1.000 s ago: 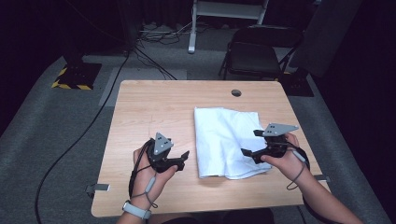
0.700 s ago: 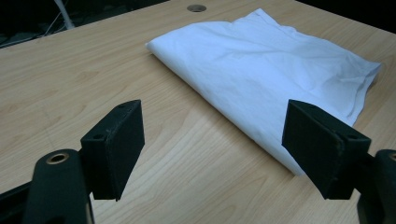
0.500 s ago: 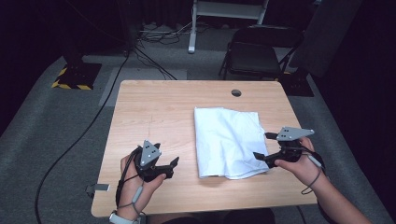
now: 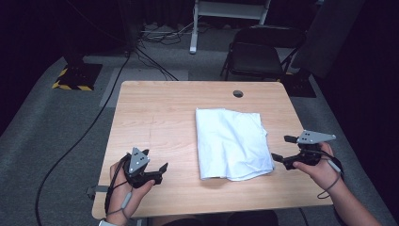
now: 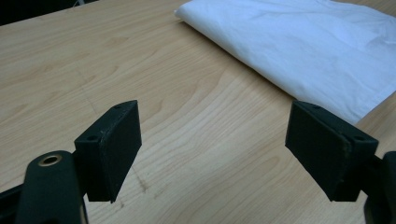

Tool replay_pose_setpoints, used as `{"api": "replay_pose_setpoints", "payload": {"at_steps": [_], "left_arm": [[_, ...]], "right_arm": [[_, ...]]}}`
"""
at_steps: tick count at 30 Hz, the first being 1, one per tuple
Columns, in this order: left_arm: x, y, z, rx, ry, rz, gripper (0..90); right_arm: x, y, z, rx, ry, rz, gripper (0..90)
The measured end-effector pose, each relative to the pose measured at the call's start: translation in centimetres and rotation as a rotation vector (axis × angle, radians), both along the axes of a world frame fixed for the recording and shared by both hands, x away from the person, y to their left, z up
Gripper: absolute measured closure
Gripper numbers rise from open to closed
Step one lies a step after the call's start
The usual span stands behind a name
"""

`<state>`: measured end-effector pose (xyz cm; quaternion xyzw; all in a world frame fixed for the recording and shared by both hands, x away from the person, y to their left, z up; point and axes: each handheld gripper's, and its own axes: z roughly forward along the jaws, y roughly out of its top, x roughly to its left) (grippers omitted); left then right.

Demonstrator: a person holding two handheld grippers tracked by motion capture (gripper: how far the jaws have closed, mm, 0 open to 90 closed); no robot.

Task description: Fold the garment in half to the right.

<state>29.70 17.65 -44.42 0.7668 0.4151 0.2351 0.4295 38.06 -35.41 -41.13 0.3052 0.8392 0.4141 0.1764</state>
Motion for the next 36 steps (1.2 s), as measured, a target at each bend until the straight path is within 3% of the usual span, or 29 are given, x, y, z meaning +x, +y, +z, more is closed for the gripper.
{"api": "replay_pose_setpoints", "payload": {"at_steps": [17,36], "left_arm": [[-0.1,2.1,-2.9,0.016,0.049,0.021,18.4],[-0.7,4.1,-5.2,0.018,0.109,0.057,16.9]], "right_arm": [[-0.6,-4.7,-3.7,0.001,0.054,-0.071,6.4],[-1.7,-7.8,-7.2,-0.019,0.101,-0.108,6.1]]}}
